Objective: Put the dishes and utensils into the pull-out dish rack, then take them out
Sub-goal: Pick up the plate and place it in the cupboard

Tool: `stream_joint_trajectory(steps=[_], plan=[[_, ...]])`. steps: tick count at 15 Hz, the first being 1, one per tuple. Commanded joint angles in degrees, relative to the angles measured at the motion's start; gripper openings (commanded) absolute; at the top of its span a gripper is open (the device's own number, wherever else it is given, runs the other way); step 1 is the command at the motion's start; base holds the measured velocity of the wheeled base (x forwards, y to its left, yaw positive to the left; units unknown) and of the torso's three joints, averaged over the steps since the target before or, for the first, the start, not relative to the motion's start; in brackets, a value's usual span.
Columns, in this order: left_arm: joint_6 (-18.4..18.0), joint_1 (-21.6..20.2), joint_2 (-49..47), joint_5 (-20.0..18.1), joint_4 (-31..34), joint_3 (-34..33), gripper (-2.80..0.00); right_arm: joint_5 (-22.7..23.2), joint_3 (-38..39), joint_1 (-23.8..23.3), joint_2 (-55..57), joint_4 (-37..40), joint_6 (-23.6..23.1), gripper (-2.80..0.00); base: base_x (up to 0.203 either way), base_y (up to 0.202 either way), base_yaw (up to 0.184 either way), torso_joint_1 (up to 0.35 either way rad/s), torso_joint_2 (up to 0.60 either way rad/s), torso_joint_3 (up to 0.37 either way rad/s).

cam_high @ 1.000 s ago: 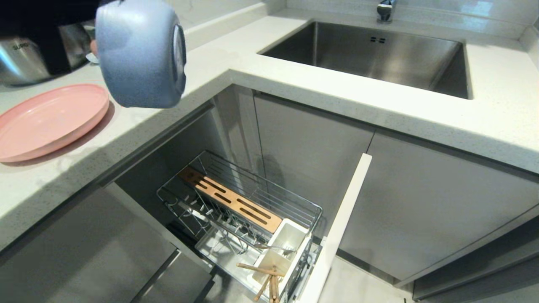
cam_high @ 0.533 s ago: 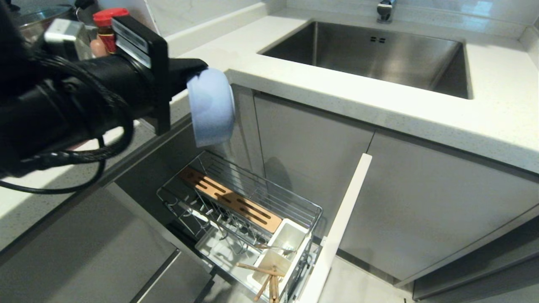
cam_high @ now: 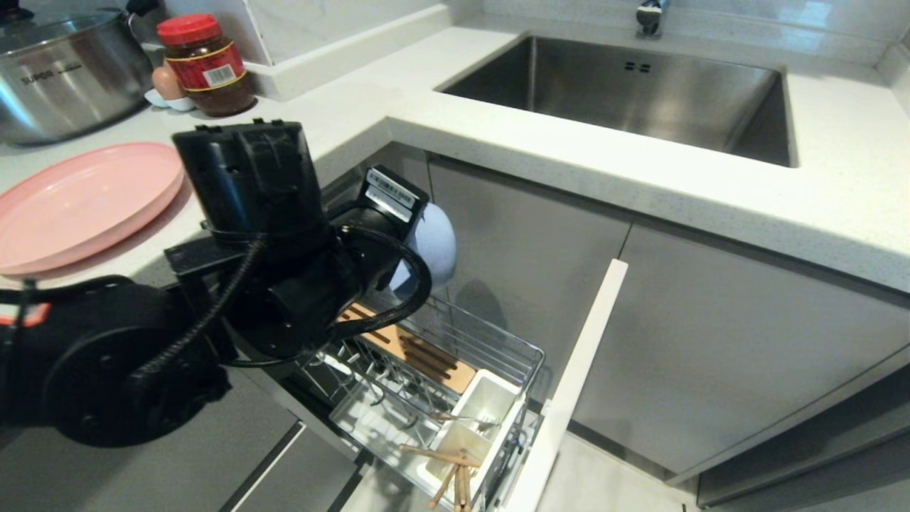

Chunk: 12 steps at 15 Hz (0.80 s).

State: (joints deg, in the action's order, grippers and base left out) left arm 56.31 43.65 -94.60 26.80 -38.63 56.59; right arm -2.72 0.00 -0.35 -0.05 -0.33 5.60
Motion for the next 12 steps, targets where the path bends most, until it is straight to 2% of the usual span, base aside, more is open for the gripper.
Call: stream_joint_trajectory(steps=[1, 4, 9, 12], plan=[[0.43, -0.04, -8.21, 2.2, -3.22, -0.8, -2.8, -0.01, 0.0, 0.0, -0.13, -0.02, 0.03, -2.8, 0.0, 0.0, 0.0, 0.0, 0.0, 0.0], [2.23, -1.89, -13.55, 3.93, -4.86, -0.39, -2.8, -0.01, 0.0, 0.0, -0.13, -0.02, 0.03, -2.8, 0.0, 0.0, 0.0, 0.0, 0.0, 0.0], [3.19, -3.89, -18.72, 3.79, -21.76, -3.77, -2.8, -0.01, 0.0, 0.0, -0.14, -0.02, 0.03, -2.8, 0.0, 0.0, 0.0, 0.0, 0.0, 0.0], [3.4, -3.93, -20.59, 3.79, -25.42, -4.39, -2.8, -0.01, 0.0, 0.0, -0.13, -0.02, 0.03, -2.8, 0.0, 0.0, 0.0, 0.0, 0.0, 0.0]])
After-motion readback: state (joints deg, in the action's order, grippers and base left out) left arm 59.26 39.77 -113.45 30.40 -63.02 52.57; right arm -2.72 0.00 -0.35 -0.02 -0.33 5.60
